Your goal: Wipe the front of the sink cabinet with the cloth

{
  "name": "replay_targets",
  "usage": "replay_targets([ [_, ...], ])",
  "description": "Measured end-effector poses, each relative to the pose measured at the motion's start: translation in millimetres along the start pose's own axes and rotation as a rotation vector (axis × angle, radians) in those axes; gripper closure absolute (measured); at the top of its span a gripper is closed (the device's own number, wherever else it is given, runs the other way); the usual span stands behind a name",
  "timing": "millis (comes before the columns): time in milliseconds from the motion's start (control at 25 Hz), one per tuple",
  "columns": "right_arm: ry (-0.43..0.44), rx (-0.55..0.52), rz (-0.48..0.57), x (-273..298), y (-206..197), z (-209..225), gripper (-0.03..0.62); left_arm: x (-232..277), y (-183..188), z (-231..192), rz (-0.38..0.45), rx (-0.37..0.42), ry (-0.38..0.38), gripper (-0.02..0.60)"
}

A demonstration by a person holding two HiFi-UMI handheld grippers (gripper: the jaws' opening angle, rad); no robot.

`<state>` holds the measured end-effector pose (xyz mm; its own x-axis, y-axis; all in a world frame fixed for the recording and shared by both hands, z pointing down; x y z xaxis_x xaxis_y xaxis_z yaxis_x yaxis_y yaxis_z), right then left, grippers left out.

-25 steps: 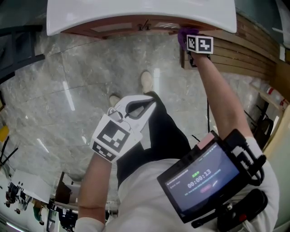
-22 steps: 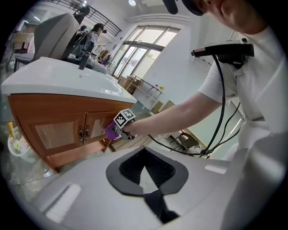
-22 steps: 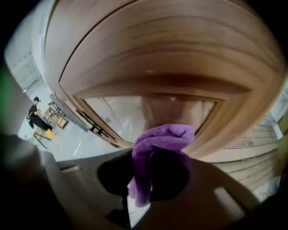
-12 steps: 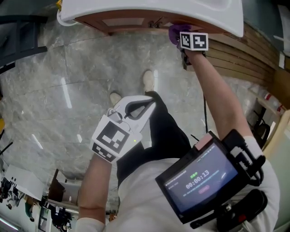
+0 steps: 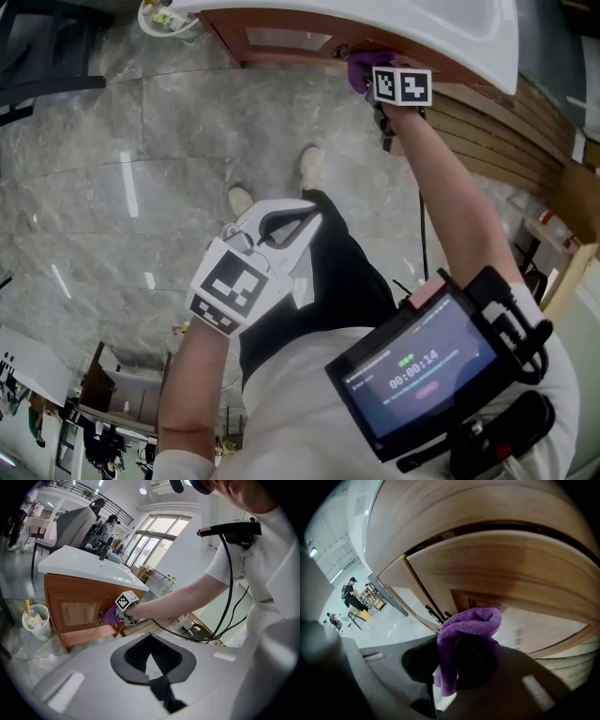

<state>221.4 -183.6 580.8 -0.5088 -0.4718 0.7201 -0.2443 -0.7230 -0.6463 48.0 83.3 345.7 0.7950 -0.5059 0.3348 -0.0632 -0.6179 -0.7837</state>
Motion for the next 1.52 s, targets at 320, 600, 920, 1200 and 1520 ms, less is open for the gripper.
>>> replay_targets([
  [320, 0.028, 0.002, -0.006, 17, 3, -33, 0.522, -30, -8, -4, 0.019, -0.013, 0.038, 0.577],
  [600, 0.044, -0.042, -0.021, 40, 6, -67, 0.522, -54, -17, -10, 0.028, -0.035, 0.075, 0.577],
  [920, 0.025, -0.091, -0.044, 60, 10, -93, 0.522, -72, -22, -22, 0.062, -0.057, 0.111, 0.577],
  [1200, 0.09, -0.136, -0.046, 92, 22, -131, 0.522, -83, -26, -35, 0.079, -0.074, 0.134, 0.577],
  [1520, 0.159, -0.17, -0.054, 121, 27, -180, 0.522, -105, -32, -46, 0.088, -0.08, 0.183, 0.577],
])
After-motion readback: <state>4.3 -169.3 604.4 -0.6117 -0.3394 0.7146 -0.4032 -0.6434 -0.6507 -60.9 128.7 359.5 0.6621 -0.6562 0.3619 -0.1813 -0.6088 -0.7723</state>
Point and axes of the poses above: the fingertips, and each gripper's own axes: x forward along the fingers, z to its right, y out of its top, the point moved 7 cm from there along -x, backward along the fingers, and after that the axes turned 13 degrees about z, right-handed, at the moved point
